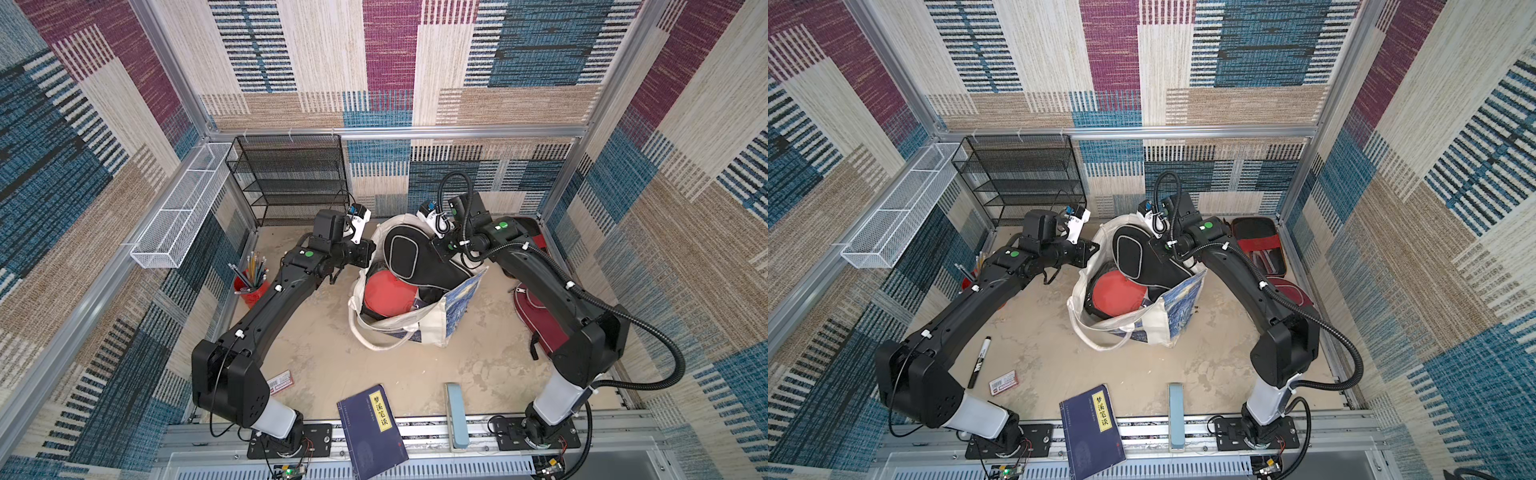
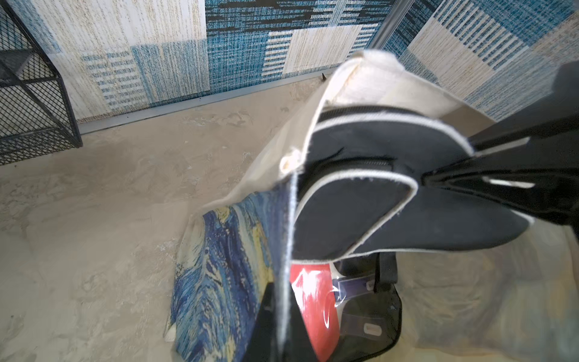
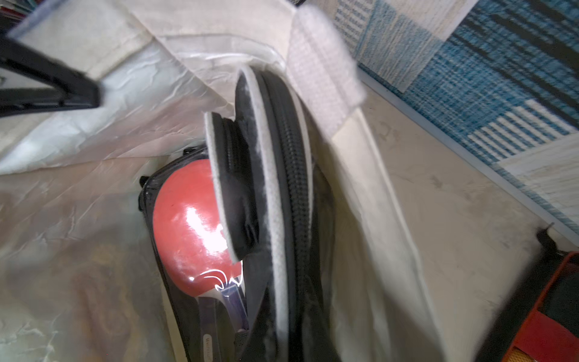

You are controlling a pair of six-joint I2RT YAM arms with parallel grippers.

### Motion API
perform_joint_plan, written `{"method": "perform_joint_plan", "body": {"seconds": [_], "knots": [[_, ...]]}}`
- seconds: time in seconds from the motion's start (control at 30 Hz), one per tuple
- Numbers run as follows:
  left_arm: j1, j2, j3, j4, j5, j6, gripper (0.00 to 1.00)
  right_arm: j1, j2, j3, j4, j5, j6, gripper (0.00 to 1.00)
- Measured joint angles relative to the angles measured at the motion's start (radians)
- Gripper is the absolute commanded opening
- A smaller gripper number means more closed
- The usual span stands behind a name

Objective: Remove the ping pong set from the canvas bag
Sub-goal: Adjust the ping pong set in the canvas bag, then pick up the ping pong set from the canvas bag.

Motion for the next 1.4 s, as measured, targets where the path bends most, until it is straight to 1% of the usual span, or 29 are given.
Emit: {"method": "perform_joint_plan", "body": {"seconds": [0.17,0.27,0.33,0.43,0.5,0.6,0.73,0.83,0.87,0.93,1.0,1.03,1.07,1.13,1.17,1.23,1.4], "knots": [[-0.008,0.038,-0.058,0.081,0.048,-0.021,0.00,0.026,-0.034,-0.069,0.053,0.066,0.000,0.00],[-0.025,0.068,-0.070,0.112,0.075,-0.034,0.00,0.042,-0.039,-0.124,0.100,0.091,0.000,0.00],[-0.036,0.086,-0.071,0.129,0.090,-0.041,0.00,0.048,-0.042,-0.154,0.129,0.094,0.004,0.10],[-0.046,0.103,-0.070,0.139,0.102,-0.048,0.00,0.051,-0.055,-0.192,0.169,0.089,0.013,0.40],[-0.048,0.105,-0.070,0.138,0.112,-0.051,0.00,0.050,-0.058,-0.205,0.183,0.074,0.018,0.54],[-0.048,0.105,-0.069,0.138,0.112,-0.053,0.00,0.049,-0.059,-0.208,0.188,0.050,0.018,0.67],[-0.048,0.100,-0.069,0.134,0.111,-0.053,0.00,0.024,-0.053,-0.204,0.200,0.018,0.014,0.73],[-0.048,0.099,-0.069,0.134,0.111,-0.052,0.00,-0.003,-0.031,-0.203,0.202,-0.036,0.014,0.72],[-0.048,0.098,-0.069,0.134,0.111,-0.052,0.00,-0.007,-0.021,-0.203,0.202,-0.055,0.014,0.68],[-0.048,0.094,-0.069,0.132,0.111,-0.052,0.00,-0.008,0.002,-0.203,0.199,-0.098,0.014,0.54],[-0.048,0.090,-0.069,0.126,0.109,-0.052,0.00,-0.008,0.018,-0.203,0.194,-0.130,0.015,0.30],[-0.048,0.090,-0.069,0.126,0.108,-0.052,0.00,-0.008,0.022,-0.203,0.191,-0.145,0.015,0.20],[-0.048,0.089,-0.067,0.126,0.107,-0.051,0.00,-0.010,0.023,-0.203,0.185,-0.161,0.016,0.12],[-0.048,0.084,-0.062,0.118,0.100,-0.051,0.00,-0.013,0.022,-0.200,0.179,-0.167,0.024,0.03],[-0.048,0.080,-0.059,0.111,0.095,-0.048,0.00,-0.014,0.020,-0.196,0.174,-0.169,0.021,0.00],[-0.048,0.077,-0.048,0.092,0.086,-0.039,0.00,-0.012,0.016,-0.173,0.145,-0.167,0.022,0.00],[-0.047,0.058,-0.018,0.051,0.049,-0.027,0.00,-0.011,0.008,-0.031,0.025,-0.163,0.022,0.00]]}}
